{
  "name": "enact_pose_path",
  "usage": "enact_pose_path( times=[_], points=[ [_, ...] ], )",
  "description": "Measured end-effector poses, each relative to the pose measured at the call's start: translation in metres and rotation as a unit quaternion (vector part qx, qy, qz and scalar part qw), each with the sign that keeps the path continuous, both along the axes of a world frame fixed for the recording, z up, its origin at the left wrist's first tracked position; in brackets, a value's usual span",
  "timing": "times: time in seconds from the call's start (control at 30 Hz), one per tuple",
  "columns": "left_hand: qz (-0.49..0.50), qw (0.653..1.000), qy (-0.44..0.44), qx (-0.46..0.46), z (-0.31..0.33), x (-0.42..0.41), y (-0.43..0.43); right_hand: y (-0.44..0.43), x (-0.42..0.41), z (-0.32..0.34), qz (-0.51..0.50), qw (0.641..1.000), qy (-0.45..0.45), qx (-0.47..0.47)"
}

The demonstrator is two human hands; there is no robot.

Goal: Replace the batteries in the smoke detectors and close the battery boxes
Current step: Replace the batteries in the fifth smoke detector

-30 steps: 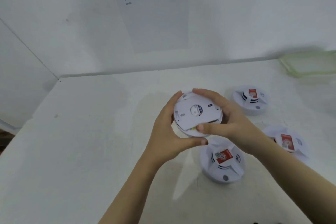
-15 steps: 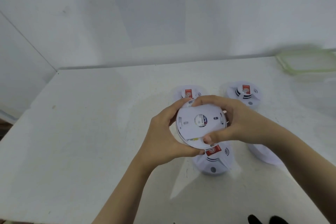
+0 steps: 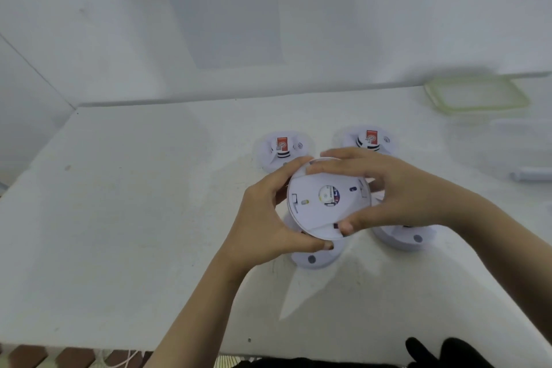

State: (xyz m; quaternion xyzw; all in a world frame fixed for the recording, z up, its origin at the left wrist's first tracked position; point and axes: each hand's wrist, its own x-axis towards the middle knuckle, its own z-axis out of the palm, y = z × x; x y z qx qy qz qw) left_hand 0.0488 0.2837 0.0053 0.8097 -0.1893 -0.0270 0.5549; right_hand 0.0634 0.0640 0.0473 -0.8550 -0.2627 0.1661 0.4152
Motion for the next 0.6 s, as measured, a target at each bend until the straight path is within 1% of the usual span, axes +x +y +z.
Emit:
enact_pose_path(
  times=[0.07, 0.17, 0.3, 0.37, 0.47, 0.6],
  points=[
    [-0.003, 1.000, -0.005, 0.002, 0.002, -0.002, -0.006, -0.006, -0.006, 0.002, -0.016, 0.996, -0.077, -0.030],
    [-0.017, 1.000, -0.008, 0.014, 0.001, -0.007, -0.015, -0.013, -0.017, 0.001, -0.013, 0.984, -0.167, -0.065],
    [-0.037, 0.999, 0.000, 0.027, -0.003, -0.015, -0.026, -0.020, -0.034, 0.001, 0.002, 0.943, -0.307, -0.129],
    [-0.035, 0.999, -0.009, 0.026, -0.005, -0.018, -0.030, -0.028, -0.043, 0.000, -0.005, 0.939, -0.319, -0.125],
    [0.006, 0.999, -0.031, 0.018, -0.005, -0.021, -0.034, -0.045, -0.054, -0.008, -0.032, 0.952, -0.289, -0.099],
    [0.064, 0.997, -0.034, -0.010, -0.010, -0.024, -0.037, -0.065, -0.077, -0.037, -0.058, 0.957, -0.261, -0.115]
  ],
)
